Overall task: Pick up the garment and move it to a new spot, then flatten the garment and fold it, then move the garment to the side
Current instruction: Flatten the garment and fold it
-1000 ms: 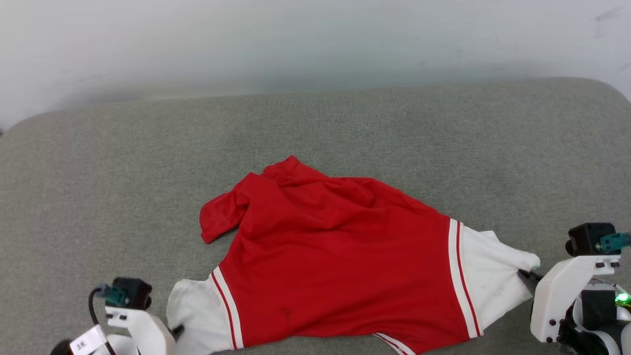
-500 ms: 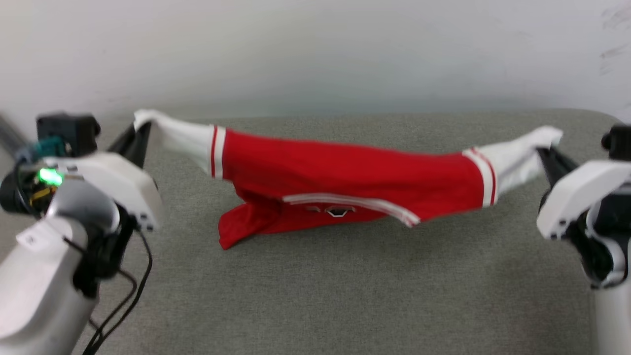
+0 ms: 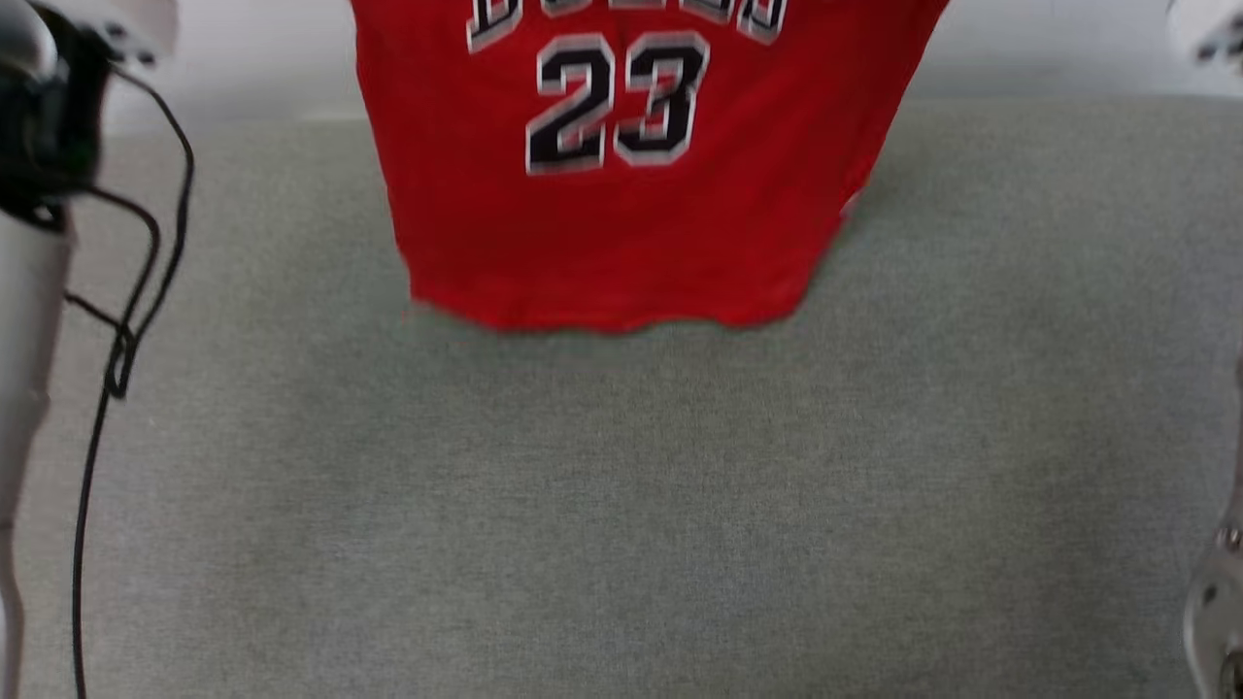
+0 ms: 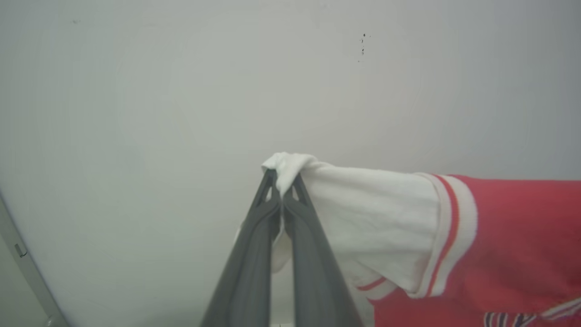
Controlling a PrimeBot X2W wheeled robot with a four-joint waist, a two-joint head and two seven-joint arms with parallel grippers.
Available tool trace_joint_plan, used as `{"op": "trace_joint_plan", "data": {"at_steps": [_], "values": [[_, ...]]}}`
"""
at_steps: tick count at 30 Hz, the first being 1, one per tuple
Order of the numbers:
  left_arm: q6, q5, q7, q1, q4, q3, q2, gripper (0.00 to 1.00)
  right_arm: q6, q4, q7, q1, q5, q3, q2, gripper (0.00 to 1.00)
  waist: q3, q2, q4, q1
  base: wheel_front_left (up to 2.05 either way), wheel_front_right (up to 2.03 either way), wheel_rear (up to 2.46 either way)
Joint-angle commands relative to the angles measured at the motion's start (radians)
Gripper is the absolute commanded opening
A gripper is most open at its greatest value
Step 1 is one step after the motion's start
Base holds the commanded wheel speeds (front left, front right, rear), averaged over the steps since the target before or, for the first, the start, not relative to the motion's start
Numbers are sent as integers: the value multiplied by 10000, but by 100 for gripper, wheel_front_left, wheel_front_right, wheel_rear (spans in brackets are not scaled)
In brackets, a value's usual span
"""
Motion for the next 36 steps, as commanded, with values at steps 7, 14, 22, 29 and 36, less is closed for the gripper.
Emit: {"op": "trace_joint_plan", "data": {"at_steps": [7, 14, 22, 29, 36], "values": [[-542, 182, -422, -2265, 1275, 278, 244, 0, -10, 1346, -592, -2734, -542, 251, -20, 0, 1581, 0, -356, -1, 0, 0, 0], [-1226, -174, -618, -3488, 2389, 521, 315, 0, -10, 2656, -1293, -4320, -845, 312, 290, 0, 2592, 0, -517, -1, 0, 0, 0], [-1940, -574, -1061, -3225, 3931, 420, -114, 0, -9, 4480, -2040, -4217, -721, 675, 610, 0, 3280, 0, -419, -1, 0, 0, 0], [-2302, -1064, -1726, -2037, 5246, 121, -735, 0, -9, 6106, -2653, -3210, -463, 977, 668, 0, 3129, 0, -254, -1, 0, 0, 0], [-2338, -1428, -2452, 375, 5491, -419, -1143, 0, -9, 6917, -3459, -1138, 312, 1518, 542, 0, 1842, 0, -201, -1, 0, 0, 0]]}}
